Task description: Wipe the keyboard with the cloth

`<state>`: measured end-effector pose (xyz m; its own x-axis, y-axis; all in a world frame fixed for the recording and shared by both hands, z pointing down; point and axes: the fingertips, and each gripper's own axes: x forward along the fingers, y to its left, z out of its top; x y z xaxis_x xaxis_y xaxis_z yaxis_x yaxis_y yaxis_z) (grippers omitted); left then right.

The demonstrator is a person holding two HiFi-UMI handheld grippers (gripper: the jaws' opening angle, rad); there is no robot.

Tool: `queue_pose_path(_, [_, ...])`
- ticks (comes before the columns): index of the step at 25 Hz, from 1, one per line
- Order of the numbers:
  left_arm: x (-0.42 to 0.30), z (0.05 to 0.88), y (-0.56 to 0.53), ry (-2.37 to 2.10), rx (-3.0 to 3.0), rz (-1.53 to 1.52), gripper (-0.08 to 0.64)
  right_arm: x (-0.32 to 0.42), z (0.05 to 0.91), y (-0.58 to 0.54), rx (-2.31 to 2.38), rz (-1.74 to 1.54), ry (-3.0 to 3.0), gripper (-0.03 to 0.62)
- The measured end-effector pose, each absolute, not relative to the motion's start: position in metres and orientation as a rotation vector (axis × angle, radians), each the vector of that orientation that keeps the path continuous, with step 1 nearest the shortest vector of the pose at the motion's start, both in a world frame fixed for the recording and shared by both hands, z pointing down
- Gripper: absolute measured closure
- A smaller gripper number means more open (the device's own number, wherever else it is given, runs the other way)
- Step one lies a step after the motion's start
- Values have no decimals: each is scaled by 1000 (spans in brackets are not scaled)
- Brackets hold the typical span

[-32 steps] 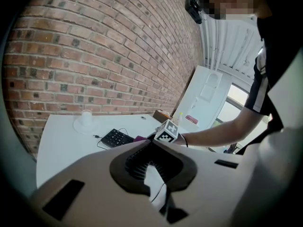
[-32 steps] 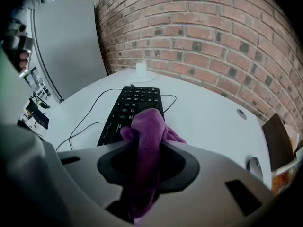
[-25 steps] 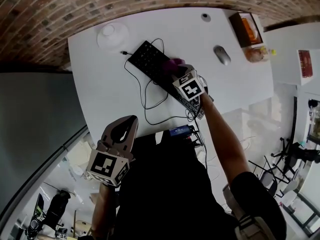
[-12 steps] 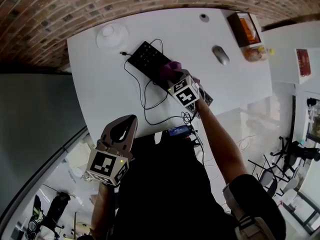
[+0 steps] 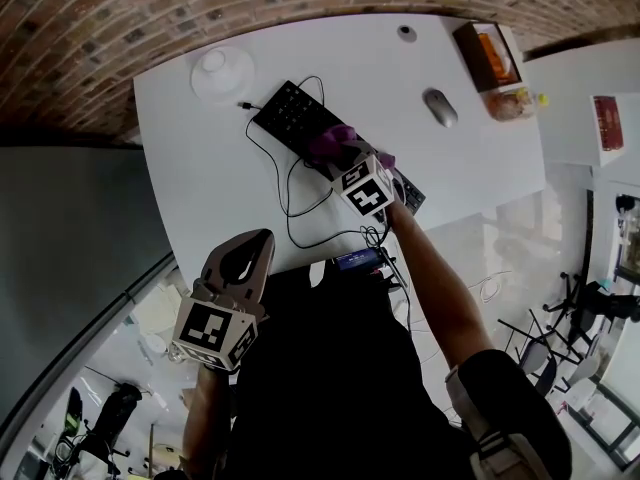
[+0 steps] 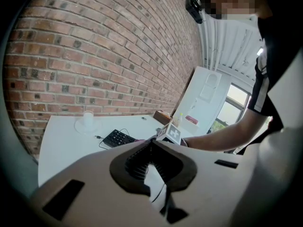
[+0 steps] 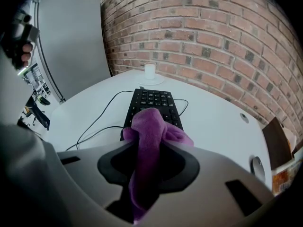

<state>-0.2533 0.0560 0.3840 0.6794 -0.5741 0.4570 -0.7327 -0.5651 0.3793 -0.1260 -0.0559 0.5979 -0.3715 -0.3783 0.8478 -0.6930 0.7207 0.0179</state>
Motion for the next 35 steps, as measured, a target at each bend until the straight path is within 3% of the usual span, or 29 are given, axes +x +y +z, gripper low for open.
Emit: queue_pose_path(35, [-120,376,56,-757,2460,450,546,12,603,25,934,587,-1900,469])
